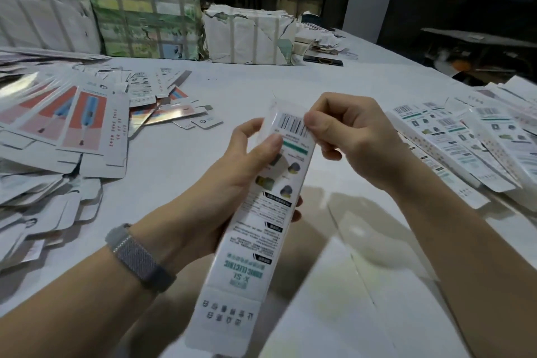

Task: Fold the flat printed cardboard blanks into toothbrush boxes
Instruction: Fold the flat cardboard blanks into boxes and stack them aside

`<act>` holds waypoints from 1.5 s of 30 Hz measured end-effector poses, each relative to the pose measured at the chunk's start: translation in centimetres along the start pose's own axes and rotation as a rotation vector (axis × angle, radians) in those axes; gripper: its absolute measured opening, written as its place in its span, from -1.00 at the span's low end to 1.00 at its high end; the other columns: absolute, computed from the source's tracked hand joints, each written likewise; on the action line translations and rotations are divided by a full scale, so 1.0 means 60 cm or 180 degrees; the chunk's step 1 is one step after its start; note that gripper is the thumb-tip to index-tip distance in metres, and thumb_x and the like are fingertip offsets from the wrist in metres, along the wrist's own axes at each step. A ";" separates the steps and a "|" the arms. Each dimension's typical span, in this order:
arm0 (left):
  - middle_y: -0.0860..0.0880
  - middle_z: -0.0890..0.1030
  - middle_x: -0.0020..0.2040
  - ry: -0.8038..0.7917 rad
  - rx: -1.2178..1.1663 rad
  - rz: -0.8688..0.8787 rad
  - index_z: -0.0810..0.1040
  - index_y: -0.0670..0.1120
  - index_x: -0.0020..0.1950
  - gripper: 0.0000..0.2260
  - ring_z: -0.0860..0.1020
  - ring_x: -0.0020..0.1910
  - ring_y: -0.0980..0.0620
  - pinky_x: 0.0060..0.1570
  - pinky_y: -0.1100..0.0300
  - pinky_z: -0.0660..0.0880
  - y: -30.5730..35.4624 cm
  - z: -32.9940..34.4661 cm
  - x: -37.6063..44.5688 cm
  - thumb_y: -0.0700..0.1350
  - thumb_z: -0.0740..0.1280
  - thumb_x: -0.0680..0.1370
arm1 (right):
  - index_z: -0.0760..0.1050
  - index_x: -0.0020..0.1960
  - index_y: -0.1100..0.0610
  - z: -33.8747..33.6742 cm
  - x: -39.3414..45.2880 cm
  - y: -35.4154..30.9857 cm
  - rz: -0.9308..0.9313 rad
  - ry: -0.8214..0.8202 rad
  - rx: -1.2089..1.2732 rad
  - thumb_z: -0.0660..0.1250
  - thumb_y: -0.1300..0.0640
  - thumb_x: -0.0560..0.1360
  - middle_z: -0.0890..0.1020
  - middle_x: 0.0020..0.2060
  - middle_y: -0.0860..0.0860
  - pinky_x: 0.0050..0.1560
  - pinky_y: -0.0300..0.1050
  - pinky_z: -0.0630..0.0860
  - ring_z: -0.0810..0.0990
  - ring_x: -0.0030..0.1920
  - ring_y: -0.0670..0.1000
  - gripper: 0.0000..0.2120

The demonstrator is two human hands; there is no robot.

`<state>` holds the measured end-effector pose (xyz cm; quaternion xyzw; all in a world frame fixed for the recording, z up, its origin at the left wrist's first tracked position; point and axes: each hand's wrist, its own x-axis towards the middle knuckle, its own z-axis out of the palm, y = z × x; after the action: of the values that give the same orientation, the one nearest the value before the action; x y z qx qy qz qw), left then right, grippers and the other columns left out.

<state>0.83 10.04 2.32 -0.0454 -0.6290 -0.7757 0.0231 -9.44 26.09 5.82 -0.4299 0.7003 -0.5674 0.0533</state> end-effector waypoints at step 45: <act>-0.03 0.71 -0.07 0.0085 -0.0315 0.0417 0.10 0.43 0.44 -0.43 0.68 -0.17 -0.06 -0.29 0.09 0.60 -0.009 0.009 -0.018 0.06 0.20 0.50 | 0.48 0.21 0.08 0.029 0.002 0.014 0.0531 -0.0036 0.1708 0.27 0.30 0.38 0.63 -0.07 0.08 0.03 0.16 0.40 0.59 -0.02 0.12 -0.59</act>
<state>1.88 10.65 1.79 -0.0771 -0.5853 -0.8032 0.0800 -8.97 24.67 4.56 -0.3445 0.5577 -0.7238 0.2155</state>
